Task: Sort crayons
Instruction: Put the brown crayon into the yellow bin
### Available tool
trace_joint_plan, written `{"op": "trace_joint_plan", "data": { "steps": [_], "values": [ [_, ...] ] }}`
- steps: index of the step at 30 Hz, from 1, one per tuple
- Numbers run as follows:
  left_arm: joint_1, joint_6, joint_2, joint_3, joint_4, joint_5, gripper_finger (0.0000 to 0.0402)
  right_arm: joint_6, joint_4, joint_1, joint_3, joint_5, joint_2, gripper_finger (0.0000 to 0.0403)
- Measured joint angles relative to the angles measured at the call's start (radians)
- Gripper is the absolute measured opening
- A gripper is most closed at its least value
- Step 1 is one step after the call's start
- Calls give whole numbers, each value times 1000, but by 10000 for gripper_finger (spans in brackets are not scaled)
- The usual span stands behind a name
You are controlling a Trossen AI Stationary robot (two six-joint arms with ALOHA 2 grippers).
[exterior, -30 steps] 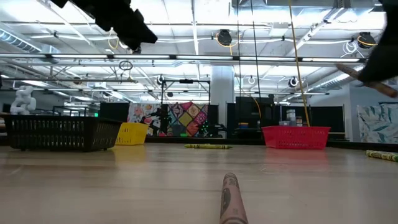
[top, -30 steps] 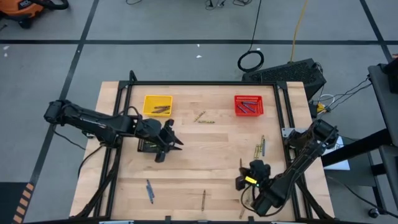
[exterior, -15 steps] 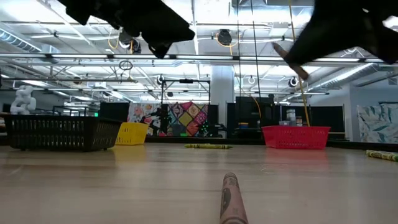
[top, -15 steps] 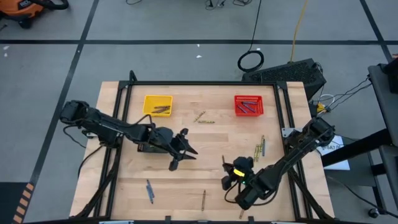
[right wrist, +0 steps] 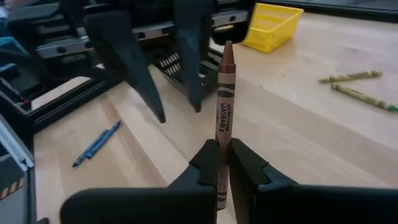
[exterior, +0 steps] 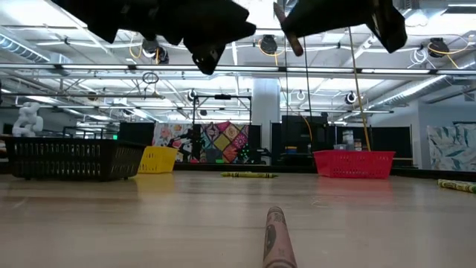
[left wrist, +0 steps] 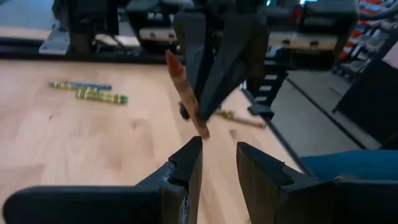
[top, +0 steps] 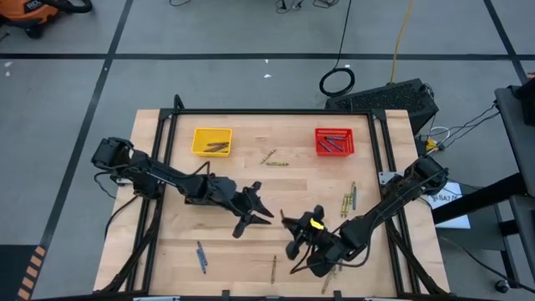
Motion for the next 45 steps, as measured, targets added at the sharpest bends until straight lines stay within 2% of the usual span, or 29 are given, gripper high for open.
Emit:
{"op": "trace_joint_plan", "data": {
  "steps": [7, 16, 33, 41, 45],
  "values": [
    [1, -1, 0, 0, 77, 0, 102, -98, 78, -15, 0, -3, 0, 0],
    [26, -28, 0, 0, 55, -5, 102, -161, 124, -14, 0, -11, 0, 0],
    [41, -48, 0, 0, 75, 7, 102, -210, 122, -85, 0, -85, -1, 0],
    [42, 8, 0, 0, 73, 2, 102, -221, 136, -103, 0, -110, -1, 0],
    [42, 9, 0, 0, 72, 0, 85, -226, 138, -105, 0, -111, -1, 0]
  ]
}}
